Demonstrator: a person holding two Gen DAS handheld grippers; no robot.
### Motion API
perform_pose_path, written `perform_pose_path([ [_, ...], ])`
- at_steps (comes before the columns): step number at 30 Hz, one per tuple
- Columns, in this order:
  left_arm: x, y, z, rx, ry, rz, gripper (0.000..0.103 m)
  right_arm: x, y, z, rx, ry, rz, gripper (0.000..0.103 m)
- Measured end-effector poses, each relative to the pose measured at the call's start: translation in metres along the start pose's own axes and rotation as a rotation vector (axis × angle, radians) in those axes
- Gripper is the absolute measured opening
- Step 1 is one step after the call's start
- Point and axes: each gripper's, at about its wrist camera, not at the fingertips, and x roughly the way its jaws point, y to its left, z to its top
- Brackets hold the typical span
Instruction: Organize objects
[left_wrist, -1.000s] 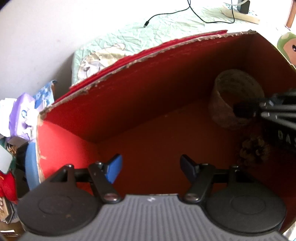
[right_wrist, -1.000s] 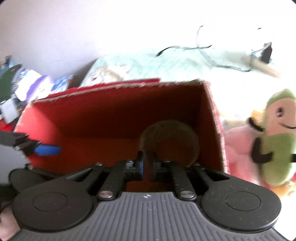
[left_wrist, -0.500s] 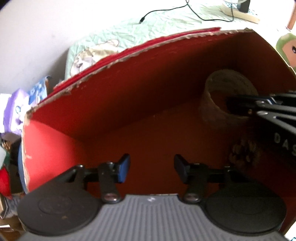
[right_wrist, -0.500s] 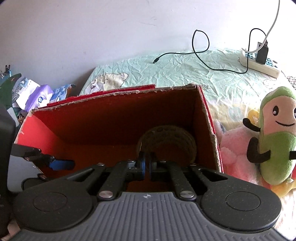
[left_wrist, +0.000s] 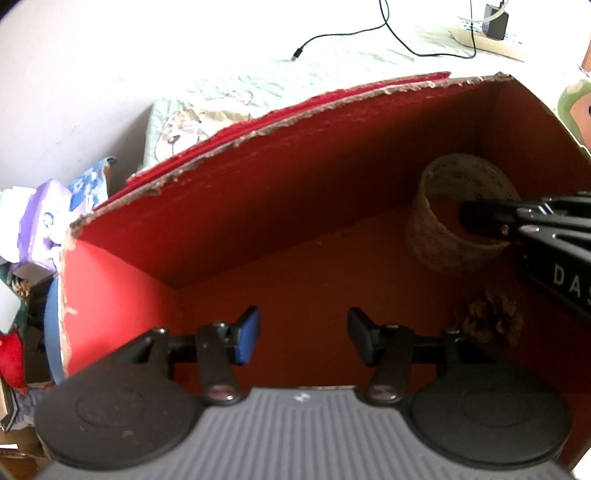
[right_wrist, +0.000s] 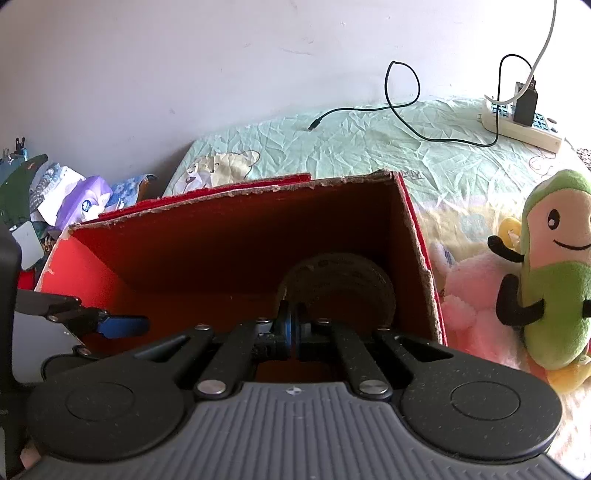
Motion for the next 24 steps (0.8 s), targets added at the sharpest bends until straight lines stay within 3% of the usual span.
perform_pose_path([
  [24, -0.017, -0.011, -0.010, 0.052, -0.038, -0.022, 0.066, 0.000, 0.001, -0.001, -0.026, 0.006, 0.002, 0.001],
])
